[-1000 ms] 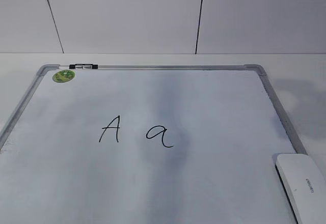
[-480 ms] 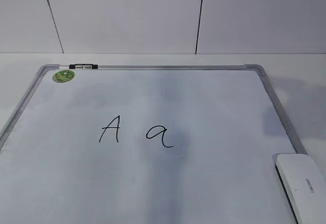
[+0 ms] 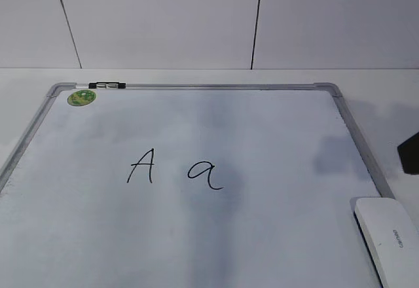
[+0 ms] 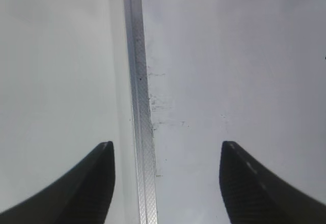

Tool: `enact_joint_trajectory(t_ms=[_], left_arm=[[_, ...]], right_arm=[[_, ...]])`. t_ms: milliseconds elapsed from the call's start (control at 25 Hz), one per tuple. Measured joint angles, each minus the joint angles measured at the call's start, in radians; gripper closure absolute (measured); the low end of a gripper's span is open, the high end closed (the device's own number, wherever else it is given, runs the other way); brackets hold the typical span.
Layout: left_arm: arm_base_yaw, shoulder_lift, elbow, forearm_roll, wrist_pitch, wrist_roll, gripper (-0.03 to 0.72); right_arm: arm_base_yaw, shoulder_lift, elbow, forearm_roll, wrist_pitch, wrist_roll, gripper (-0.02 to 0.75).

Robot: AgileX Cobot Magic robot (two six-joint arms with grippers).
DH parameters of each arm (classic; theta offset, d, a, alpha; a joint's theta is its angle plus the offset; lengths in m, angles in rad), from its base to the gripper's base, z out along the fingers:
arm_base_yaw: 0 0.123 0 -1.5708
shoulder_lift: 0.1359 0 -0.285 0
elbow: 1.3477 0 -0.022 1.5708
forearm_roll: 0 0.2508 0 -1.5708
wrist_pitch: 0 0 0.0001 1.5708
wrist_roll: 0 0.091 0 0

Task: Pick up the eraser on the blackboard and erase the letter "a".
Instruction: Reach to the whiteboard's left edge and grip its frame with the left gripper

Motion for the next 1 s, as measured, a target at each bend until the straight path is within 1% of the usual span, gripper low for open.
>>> enact_joint_trajectory(t_ms=[40,80,120,240,320,400,520,760,1000], left_arm=[[0.000,0.002,0.000,0.000,0.000,0.000,0.203],[0.000,0.002,0.000,0.001,0.000,0.000,0.203],[0.000,0.002,-0.001,0.002,0.000,0.000,0.203],[0.000,0.002,-0.001,0.009,0.000,0.000,0.203],[0.000,0.002,-0.001,0.008,0.000,0.000,0.203],[0.000,0.002,-0.001,0.009,0.000,0.000,0.203],[0.000,0.002,-0.001,0.013,0.000,0.000,0.203],[0.000,0.002,-0.001,0.013,-0.025,0.000,0.203],[0.000,0.040,-0.003,0.011,-0.029,0.000,0.203]], right_arm=[[0.023,0.004,0.000,0.003,0.000,0.000,0.146],[0.023,0.004,0.000,0.003,0.000,0.000,0.146],[0.085,0.015,0.000,0.007,-0.002,0.003,0.146],[0.186,0.059,-0.004,-0.014,-0.002,0.032,0.146],[0.243,0.100,-0.019,-0.092,-0.002,0.077,0.146],[0.279,0.136,-0.030,-0.211,-0.002,0.133,0.146],[0.288,0.177,-0.037,-0.355,-0.004,0.229,0.146],[0.289,0.249,-0.038,-0.544,-0.005,0.432,0.146],[0.289,0.299,-0.038,-0.582,-0.012,0.467,0.146]])
